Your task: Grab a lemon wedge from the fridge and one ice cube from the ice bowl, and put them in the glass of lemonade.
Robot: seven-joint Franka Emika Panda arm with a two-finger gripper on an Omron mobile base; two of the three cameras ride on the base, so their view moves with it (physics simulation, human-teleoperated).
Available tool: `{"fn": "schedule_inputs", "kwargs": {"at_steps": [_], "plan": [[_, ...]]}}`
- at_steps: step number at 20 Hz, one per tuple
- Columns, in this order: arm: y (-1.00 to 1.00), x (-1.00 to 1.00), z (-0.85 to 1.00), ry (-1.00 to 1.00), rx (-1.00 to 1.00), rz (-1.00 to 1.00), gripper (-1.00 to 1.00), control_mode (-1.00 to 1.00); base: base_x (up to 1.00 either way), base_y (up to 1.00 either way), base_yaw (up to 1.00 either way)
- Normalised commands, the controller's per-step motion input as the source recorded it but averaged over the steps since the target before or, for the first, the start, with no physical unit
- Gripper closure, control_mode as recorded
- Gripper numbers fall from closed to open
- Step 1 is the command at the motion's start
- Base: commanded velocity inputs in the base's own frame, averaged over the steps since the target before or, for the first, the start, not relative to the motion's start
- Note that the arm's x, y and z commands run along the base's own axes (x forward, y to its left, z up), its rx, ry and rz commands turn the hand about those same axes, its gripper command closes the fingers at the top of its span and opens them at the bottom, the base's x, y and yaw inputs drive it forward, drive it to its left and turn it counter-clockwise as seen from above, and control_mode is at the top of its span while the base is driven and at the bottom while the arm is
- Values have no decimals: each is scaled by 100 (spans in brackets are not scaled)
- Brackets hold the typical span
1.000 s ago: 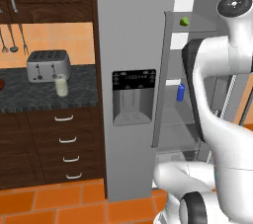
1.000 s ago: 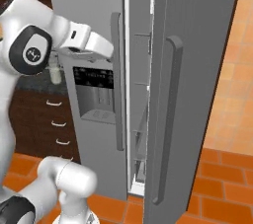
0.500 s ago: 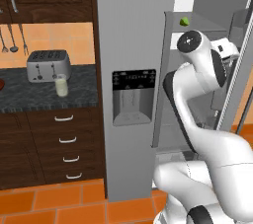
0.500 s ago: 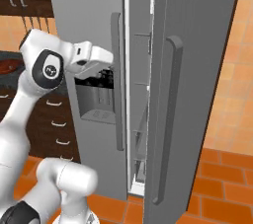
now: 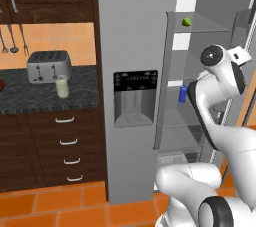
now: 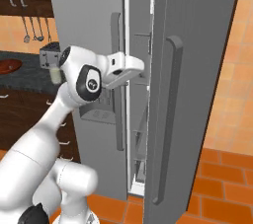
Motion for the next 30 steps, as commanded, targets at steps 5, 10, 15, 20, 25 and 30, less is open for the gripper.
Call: {"fn": "schedule_inputs", "kwargs": {"at_steps": [5,10,15,20,25,30], "plan": [[-53,5,-18,10,-6,0,-100,-100,0,0,0],[-46,5,0,12,-5,-2,-100,-100,0,0,0],[-89,0,-19,8,-1,-13,-100,-100,0,0,0],[-80,0,-29,5,-3,-16,-100,-100,0,0,0],[-45,0,-4,0,-1,-11,-100,-100,0,0,0],[-34,7,-4,0,0,-9,-100,-100,0,0,0]]}}
